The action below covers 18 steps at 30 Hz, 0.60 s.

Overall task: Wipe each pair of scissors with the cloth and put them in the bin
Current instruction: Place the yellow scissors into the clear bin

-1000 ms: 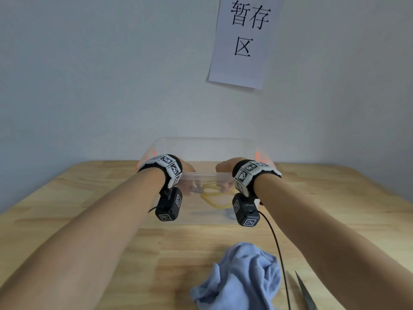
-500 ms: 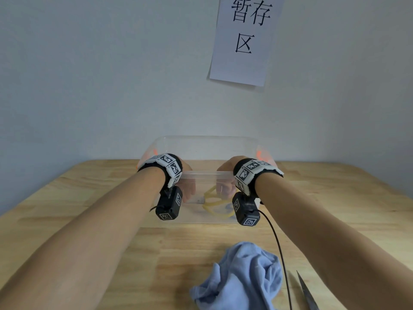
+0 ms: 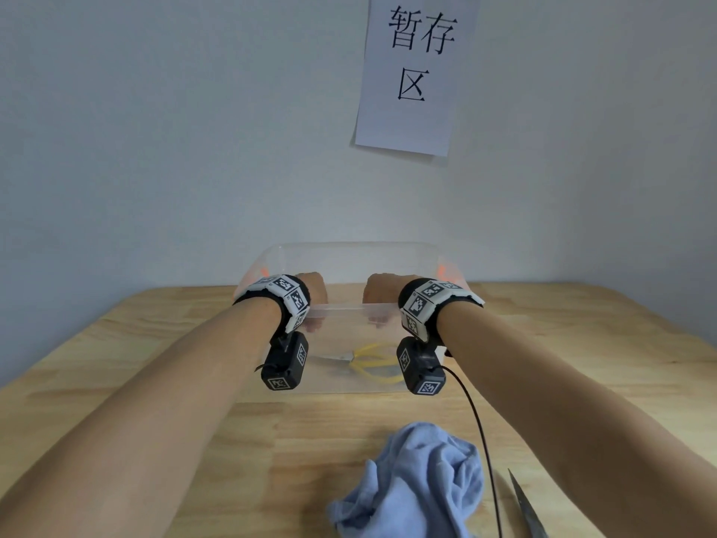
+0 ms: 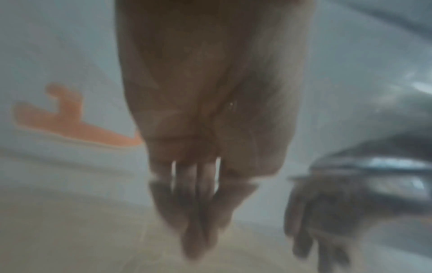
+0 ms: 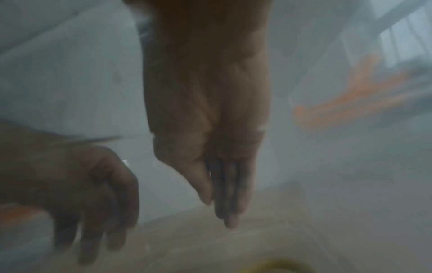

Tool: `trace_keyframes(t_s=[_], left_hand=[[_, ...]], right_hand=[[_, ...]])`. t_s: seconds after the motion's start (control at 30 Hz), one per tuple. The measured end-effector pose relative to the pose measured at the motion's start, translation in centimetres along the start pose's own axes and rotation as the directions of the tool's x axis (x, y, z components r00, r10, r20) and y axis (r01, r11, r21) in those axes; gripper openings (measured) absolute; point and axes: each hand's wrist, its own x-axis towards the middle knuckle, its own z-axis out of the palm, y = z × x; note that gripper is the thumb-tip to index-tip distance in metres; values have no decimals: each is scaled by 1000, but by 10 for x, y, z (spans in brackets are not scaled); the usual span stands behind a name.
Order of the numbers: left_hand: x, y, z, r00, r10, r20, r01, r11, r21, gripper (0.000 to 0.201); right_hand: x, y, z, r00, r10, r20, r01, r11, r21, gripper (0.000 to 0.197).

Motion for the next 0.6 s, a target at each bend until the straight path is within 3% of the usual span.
trace_keyframes(t_s=[0.03, 0.1, 0.17, 0.27, 0.37, 0.47, 0.6], left_hand=[[-3, 2, -4, 998, 29, -57, -23, 996, 89, 8], [-11, 9, -13, 984, 58, -167, -45, 996, 78, 19], [-18, 13, -18, 976, 93, -197, -81, 994, 69, 23], [-29, 21, -19, 973, 89, -214, -72, 994, 86, 22], [-39, 28, -20, 968, 102, -229, -80, 991, 105, 22], [-57, 35, -25, 960, 138, -243, -111, 986, 123, 22], [-81, 44, -27, 947, 182, -266, -144, 977, 155, 23]], right_hand=[[-2, -1, -4, 999, -9, -37, 10, 1000, 30, 13], [-9, -5, -14, 994, -34, -104, 40, 997, 62, 18], [-24, -6, -22, 986, -78, -150, 90, 993, 73, 24], [-42, -4, -32, 985, -14, -174, 47, 981, 190, 30], [-53, -2, -45, 990, -69, -126, 70, 998, 7, 29], [-68, 4, -47, 970, -123, -209, 100, 988, -116, 33], [-92, 1, -53, 973, -55, -225, 50, 998, -27, 29]])
